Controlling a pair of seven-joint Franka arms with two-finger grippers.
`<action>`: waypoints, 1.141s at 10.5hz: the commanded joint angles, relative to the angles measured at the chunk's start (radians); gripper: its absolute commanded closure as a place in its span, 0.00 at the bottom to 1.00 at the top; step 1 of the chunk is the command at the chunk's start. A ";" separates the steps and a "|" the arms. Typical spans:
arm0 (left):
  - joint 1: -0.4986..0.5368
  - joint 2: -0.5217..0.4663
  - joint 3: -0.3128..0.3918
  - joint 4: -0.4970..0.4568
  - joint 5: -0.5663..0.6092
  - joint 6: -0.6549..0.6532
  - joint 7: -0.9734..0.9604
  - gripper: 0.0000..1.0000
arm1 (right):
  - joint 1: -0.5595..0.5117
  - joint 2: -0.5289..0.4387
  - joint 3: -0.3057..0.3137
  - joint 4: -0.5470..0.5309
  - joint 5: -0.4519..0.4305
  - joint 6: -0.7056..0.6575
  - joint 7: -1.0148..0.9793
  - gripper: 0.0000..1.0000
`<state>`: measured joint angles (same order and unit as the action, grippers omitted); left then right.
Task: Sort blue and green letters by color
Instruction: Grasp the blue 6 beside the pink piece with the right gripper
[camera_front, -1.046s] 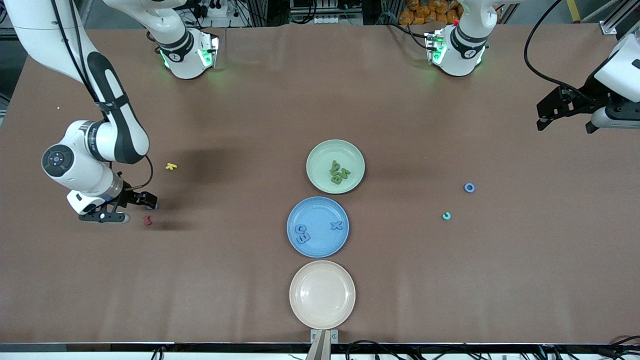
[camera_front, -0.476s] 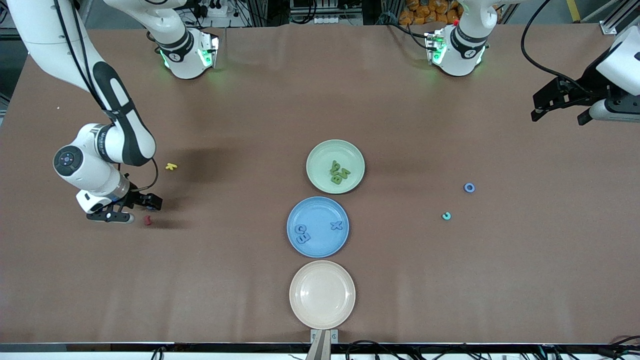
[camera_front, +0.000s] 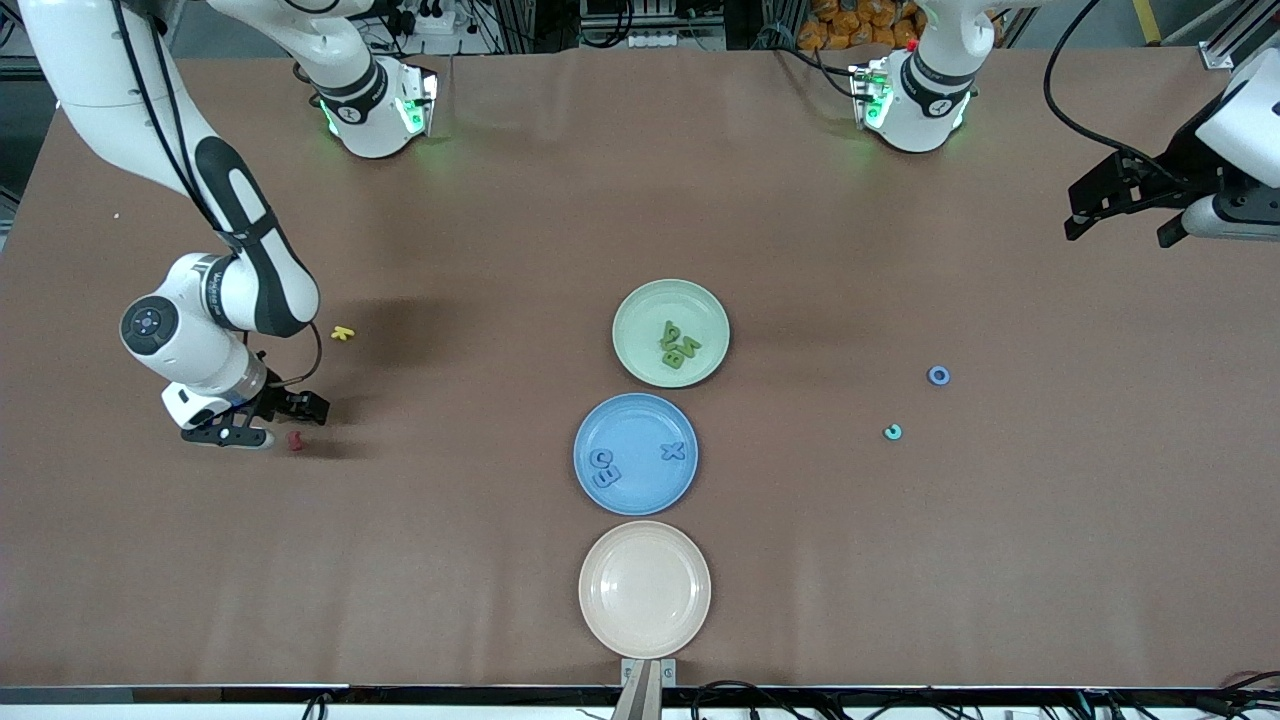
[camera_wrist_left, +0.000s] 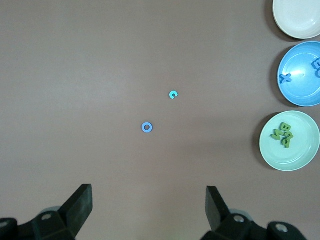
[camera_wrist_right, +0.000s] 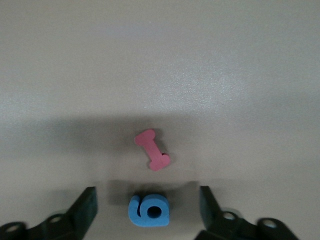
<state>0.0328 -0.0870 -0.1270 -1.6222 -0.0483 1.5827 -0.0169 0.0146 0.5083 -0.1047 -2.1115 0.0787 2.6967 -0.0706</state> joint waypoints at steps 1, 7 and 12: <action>-0.020 -0.023 0.009 -0.016 0.033 -0.010 0.015 0.00 | -0.018 0.001 0.013 -0.005 0.018 0.012 -0.009 0.43; -0.033 -0.019 0.006 -0.010 0.096 -0.010 0.020 0.00 | -0.021 0.004 0.014 -0.010 0.018 0.012 -0.008 0.73; -0.037 -0.017 0.015 -0.005 0.085 -0.010 0.000 0.00 | -0.021 -0.039 0.023 0.010 0.020 -0.056 0.008 0.80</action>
<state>0.0082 -0.0889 -0.1252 -1.6249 0.0248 1.5827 -0.0164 0.0127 0.5093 -0.1008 -2.1102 0.0826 2.6928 -0.0689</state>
